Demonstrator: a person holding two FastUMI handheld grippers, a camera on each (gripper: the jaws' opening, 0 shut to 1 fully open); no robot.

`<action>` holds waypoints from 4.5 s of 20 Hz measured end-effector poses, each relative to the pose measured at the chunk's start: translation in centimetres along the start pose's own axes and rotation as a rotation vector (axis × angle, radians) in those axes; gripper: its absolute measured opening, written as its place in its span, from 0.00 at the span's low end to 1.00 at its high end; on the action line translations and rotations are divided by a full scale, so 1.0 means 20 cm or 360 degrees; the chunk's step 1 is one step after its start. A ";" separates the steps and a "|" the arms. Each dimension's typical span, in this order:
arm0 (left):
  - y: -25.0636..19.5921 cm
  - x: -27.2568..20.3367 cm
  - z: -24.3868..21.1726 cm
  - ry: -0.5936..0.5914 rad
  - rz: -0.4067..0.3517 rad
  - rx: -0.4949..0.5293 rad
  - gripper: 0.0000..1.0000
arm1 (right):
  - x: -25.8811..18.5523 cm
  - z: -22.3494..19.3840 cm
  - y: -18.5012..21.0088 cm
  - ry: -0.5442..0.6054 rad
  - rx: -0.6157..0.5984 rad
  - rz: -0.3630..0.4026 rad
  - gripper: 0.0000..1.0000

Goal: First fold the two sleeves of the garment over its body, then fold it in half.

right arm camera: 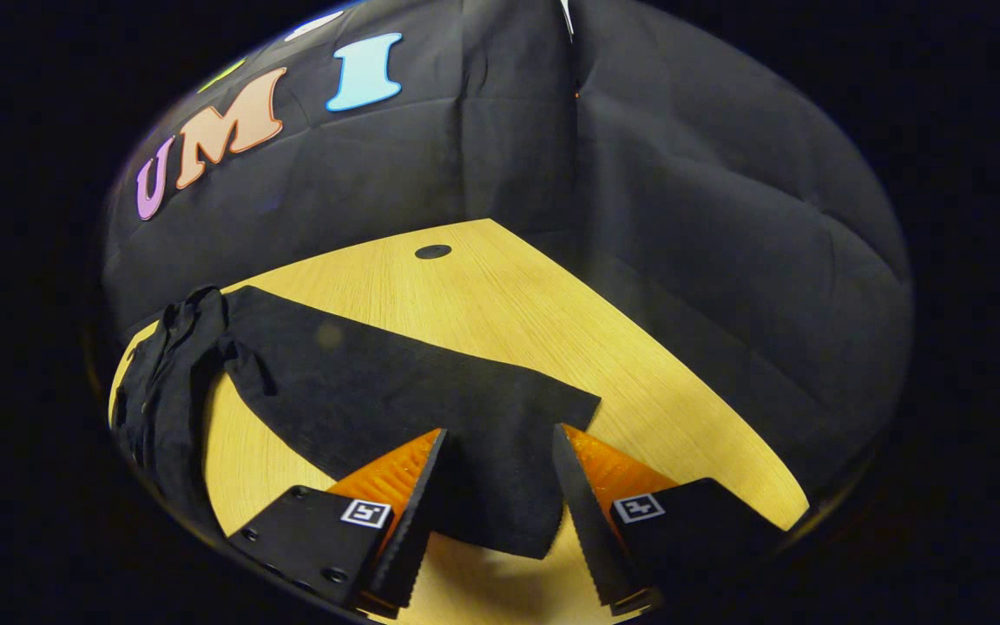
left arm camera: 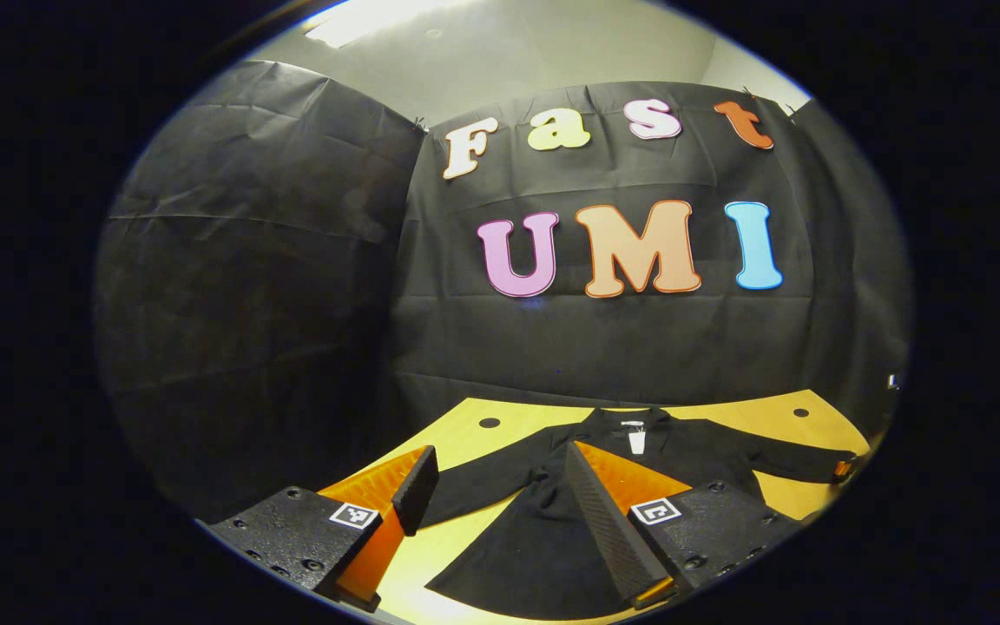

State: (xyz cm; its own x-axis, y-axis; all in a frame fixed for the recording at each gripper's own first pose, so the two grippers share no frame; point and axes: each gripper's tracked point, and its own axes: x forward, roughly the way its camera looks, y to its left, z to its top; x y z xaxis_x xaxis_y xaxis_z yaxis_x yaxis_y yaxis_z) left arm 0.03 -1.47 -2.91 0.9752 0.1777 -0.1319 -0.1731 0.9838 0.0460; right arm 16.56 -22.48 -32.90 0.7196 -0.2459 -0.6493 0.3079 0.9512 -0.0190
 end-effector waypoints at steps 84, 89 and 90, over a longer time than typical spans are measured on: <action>0.86 0.24 -0.41 0.0154 0.0248 -0.0126 0.90 | -0.35 0.37 3.23 -0.0295 -0.0512 0.1161 0.96; 0.85 0.32 -0.61 0.0317 0.0184 -0.0149 0.90 | -0.52 0.47 3.07 -0.0389 -0.0502 0.1187 0.94; 0.86 0.33 -0.65 0.0348 0.0189 -0.0142 0.90 | -0.56 0.50 3.02 -0.0416 -0.0490 0.1184 0.98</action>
State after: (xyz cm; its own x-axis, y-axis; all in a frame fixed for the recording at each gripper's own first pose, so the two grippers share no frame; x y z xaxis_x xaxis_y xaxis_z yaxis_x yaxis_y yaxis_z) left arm 1.77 16.90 -15.96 0.8962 0.2828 -0.3419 -0.3053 0.9522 -0.0126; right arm 33.28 35.78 -19.25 0.7999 0.4655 -0.3788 -0.4591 0.8811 0.1132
